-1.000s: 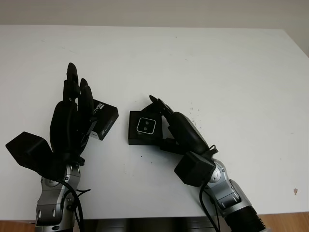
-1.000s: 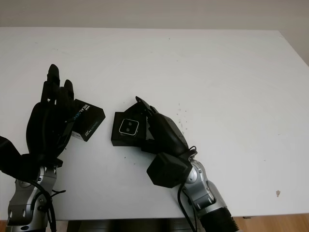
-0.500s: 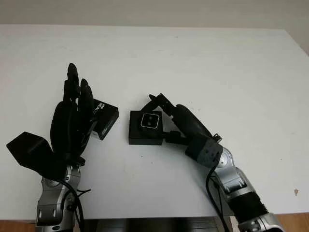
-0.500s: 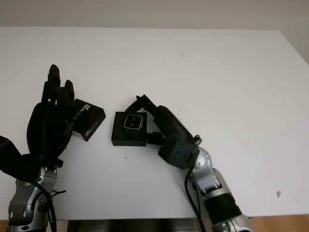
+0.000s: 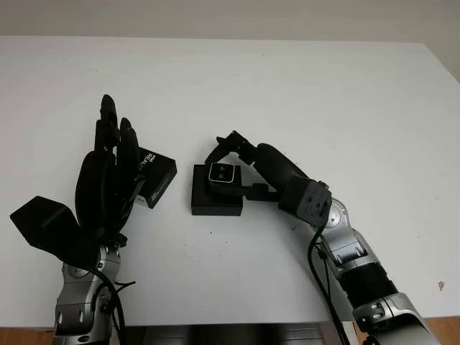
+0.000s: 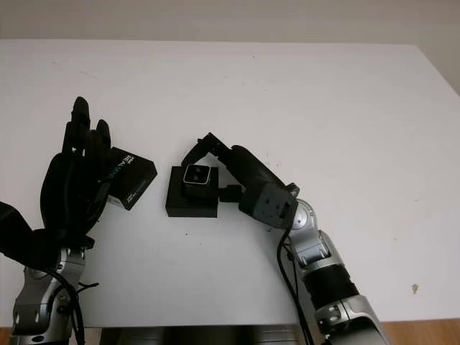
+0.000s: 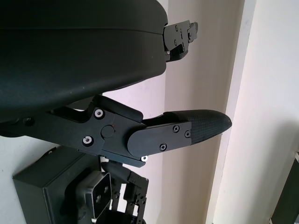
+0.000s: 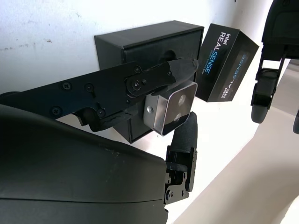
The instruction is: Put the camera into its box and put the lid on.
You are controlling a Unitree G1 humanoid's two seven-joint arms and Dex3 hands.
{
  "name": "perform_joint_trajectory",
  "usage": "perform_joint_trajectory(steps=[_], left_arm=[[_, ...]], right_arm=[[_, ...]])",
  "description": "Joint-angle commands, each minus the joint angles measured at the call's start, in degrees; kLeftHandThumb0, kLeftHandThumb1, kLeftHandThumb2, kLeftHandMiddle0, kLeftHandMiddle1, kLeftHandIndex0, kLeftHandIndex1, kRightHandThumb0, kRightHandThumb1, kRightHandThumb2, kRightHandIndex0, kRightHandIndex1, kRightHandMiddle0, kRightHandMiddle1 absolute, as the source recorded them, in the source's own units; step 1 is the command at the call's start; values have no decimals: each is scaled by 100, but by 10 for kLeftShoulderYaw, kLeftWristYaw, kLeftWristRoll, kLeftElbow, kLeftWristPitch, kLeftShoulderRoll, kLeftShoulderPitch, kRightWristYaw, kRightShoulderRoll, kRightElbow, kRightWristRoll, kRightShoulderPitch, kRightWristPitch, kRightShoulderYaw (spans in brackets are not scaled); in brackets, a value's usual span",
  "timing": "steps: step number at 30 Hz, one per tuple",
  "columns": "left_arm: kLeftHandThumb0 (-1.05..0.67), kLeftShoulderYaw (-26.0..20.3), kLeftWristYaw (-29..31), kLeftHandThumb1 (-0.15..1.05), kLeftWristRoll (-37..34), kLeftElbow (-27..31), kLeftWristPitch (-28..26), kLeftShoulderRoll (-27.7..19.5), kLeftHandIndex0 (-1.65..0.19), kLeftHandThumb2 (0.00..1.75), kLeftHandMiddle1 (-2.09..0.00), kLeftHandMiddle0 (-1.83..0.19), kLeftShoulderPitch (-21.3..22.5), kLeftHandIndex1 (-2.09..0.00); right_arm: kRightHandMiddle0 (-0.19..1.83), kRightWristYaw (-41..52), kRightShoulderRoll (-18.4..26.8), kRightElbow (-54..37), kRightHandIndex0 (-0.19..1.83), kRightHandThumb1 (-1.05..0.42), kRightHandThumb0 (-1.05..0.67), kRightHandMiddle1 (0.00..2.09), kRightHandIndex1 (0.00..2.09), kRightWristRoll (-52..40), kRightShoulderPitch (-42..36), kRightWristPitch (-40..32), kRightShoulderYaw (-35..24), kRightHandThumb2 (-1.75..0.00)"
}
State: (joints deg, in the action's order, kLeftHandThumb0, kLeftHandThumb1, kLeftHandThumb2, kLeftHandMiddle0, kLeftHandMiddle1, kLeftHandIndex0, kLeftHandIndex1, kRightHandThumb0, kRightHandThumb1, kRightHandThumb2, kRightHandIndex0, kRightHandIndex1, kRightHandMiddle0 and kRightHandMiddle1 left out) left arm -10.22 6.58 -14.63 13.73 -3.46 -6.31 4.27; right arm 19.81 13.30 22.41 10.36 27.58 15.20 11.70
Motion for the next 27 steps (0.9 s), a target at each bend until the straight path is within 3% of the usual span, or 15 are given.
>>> perform_joint_trajectory(steps=[1,14,27], left_arm=[[-69,3,2,105,0,-1,5,3,19,56,0,19,-2,0],[-69,3,0,105,0,1,1,2,19,55,0,19,-2,0],[-69,3,2,105,1,0,4,4,19,56,0,19,-4,0]], right_arm=[[24,4,-5,2,10,-104,-42,168,18,-3,4,-2,1,-7],[19,16,-18,-14,7,-105,-39,174,20,-7,-15,-13,15,-9],[17,9,-23,39,4,-105,-41,177,24,-3,-2,3,14,-10]])
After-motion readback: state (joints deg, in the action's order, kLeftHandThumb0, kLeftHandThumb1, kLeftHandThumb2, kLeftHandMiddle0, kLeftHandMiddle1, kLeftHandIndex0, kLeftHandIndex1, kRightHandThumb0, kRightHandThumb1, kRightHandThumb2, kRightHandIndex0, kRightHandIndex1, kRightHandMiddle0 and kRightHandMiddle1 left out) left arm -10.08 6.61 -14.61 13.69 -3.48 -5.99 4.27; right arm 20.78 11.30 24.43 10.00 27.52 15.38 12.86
